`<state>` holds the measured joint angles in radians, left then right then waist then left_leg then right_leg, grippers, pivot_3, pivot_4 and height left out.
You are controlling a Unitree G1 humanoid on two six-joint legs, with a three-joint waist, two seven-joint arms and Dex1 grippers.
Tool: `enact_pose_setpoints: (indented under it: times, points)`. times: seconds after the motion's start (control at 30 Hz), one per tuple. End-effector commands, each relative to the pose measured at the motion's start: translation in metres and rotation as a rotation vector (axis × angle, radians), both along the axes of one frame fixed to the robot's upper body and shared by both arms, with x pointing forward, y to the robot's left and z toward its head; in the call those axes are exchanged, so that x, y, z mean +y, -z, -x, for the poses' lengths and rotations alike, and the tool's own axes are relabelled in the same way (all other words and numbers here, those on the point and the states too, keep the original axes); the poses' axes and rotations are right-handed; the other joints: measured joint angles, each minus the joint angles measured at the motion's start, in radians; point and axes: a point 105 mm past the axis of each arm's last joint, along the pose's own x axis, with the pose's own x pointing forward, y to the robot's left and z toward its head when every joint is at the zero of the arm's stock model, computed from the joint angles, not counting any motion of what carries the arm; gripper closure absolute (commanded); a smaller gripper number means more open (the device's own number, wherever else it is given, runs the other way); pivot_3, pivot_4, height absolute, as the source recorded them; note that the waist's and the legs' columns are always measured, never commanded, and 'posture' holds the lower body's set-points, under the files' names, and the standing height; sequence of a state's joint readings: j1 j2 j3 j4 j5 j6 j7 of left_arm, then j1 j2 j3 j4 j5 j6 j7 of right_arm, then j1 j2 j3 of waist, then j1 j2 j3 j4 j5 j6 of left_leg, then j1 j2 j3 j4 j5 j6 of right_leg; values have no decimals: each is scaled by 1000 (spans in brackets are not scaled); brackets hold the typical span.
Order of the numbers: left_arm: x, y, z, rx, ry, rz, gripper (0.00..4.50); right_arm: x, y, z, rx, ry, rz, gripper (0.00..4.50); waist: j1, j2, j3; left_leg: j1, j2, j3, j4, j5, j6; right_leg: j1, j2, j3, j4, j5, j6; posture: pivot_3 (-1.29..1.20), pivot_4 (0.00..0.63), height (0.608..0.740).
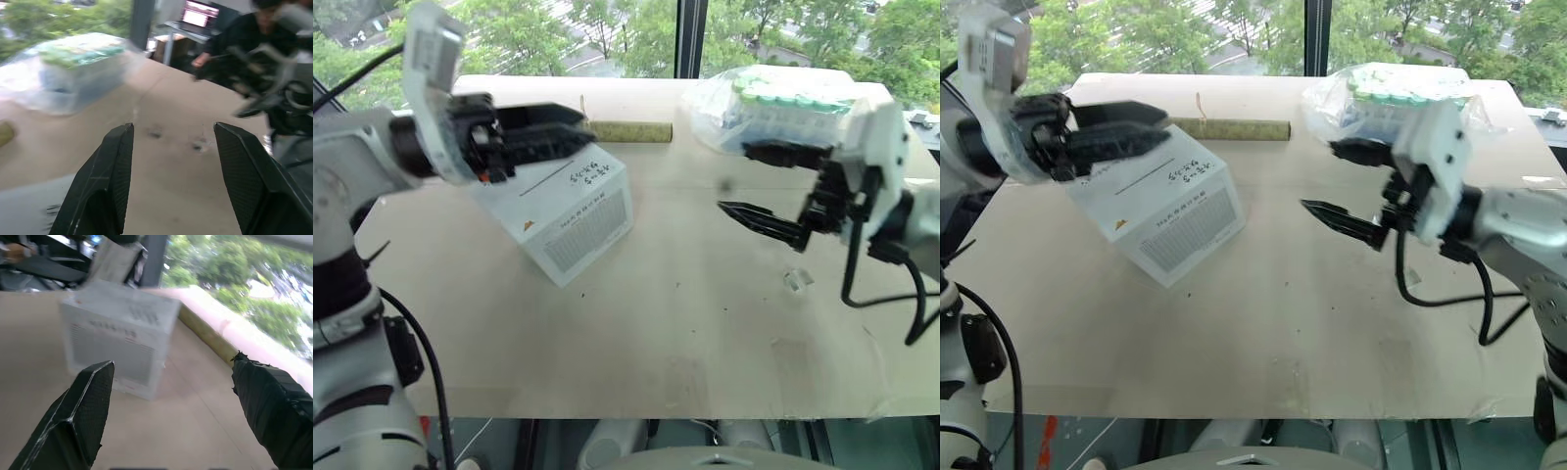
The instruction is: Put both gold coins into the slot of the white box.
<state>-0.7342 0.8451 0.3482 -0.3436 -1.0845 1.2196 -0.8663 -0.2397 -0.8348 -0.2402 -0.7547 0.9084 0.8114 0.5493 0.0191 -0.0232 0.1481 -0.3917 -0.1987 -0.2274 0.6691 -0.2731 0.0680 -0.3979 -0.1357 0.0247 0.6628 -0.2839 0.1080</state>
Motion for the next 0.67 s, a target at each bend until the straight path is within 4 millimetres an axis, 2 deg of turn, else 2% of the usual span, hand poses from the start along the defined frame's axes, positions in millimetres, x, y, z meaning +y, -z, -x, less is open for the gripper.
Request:
enact_pose_setpoints:
  times: [0.03, 0.1, 0.17, 0.27, 0.47, 0.67]
  points:
    - [-20, 9, 14, -66, -2, 8, 1837, -3, -3, 14, -59, 40, -17, 380, -10, 1, 1, -1, 0, 1, 1, 0, 0, 0, 0, 0, 0, 0, 0, 0, 150, 740]
    - [-26, 22, 17, -73, -37, 23, 1837, -9, 11, 19, -25, 76, 1, 380, -26, 0, 1, -2, 0, 4, 1, 0, 0, 0, -1, 1, 0, 1, 0, 0, 150, 740]
    - [-28, 49, 23, -99, -100, -8, 1837, -24, 31, 26, 10, 154, 53, 380, -28, 1, 0, 3, 0, 6, 1, 0, 0, 2, -2, 0, 0, 1, 0, 0, 150, 740]
    - [-17, 77, 30, -72, -190, -3, 1837, -47, 53, 39, 52, 244, 105, 380, -22, 3, -1, 10, 1, 10, -4, 0, 0, 5, -1, 1, 0, 1, 0, 0, 150, 740]
    - [13, 119, 39, 30, -301, -37, 1837, -83, 69, 61, 87, 345, 158, 380, 15, 6, -1, 14, 8, 16, -4, 0, 0, 6, 6, 5, -1, 6, -4, 0, 150, 740]
    - [34, 141, 42, 81, -343, -83, 1837, -101, 77, 79, 130, 357, 216, 380, 31, 7, -1, 14, 10, 21, -4, -3, -5, 6, 11, 10, -3, 7, -4, 0, 150, 740]
